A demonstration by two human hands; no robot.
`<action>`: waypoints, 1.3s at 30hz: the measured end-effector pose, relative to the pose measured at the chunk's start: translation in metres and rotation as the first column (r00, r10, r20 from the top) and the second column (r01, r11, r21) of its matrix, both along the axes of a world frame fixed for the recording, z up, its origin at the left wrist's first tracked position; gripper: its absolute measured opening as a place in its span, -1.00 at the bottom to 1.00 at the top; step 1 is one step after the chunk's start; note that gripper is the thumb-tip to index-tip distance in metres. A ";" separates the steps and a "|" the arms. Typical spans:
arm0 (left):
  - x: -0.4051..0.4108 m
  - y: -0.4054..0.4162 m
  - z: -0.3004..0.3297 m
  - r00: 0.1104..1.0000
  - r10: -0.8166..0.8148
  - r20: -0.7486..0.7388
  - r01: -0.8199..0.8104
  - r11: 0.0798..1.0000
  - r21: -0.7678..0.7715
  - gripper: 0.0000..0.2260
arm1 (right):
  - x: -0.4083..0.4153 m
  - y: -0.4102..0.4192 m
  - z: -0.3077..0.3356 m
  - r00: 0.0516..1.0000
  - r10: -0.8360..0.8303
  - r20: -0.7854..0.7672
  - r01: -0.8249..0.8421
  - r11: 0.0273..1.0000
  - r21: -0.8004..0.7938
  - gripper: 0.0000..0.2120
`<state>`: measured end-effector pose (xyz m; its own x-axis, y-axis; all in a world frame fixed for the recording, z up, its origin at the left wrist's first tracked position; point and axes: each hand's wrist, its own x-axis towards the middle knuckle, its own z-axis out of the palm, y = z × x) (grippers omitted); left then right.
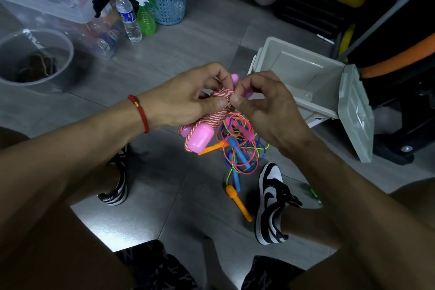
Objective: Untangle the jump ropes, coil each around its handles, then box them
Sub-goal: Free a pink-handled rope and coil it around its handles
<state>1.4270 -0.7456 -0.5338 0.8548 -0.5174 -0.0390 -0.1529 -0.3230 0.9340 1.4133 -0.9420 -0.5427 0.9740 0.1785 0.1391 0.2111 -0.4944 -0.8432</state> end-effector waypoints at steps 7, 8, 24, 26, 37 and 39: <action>-0.004 -0.003 0.001 0.997 0.061 0.047 -0.062 0.998 0.011 -0.82 | 0.001 -0.009 0.004 0.986 0.160 0.055 -0.155 0.984 -0.089 -0.87; -0.005 -0.004 0.001 0.997 0.067 0.039 -0.068 0.998 0.000 -0.84 | 0.001 -0.009 0.005 0.985 0.152 0.088 -0.139 0.981 -0.135 -0.88; -0.011 -0.003 0.005 0.996 0.053 -0.072 -0.060 0.993 -0.098 -0.91 | -0.005 -0.004 0.013 0.936 0.209 0.284 -0.061 0.889 -0.455 -0.89; -0.011 -0.005 0.002 0.993 0.097 -0.060 -0.103 0.989 -0.103 -0.90 | -0.009 -0.001 0.010 0.919 0.184 0.349 0.004 0.881 -0.474 -0.88; -0.011 -0.014 -0.003 0.953 0.230 0.196 -0.236 0.972 0.005 -0.90 | -0.015 0.019 -0.005 0.929 -0.029 0.369 0.216 0.850 -0.480 -0.87; -0.011 -0.015 -0.005 0.936 0.261 0.236 -0.272 0.962 0.013 -0.90 | -0.012 0.020 -0.007 0.929 -0.021 0.369 0.230 0.815 -0.532 -0.87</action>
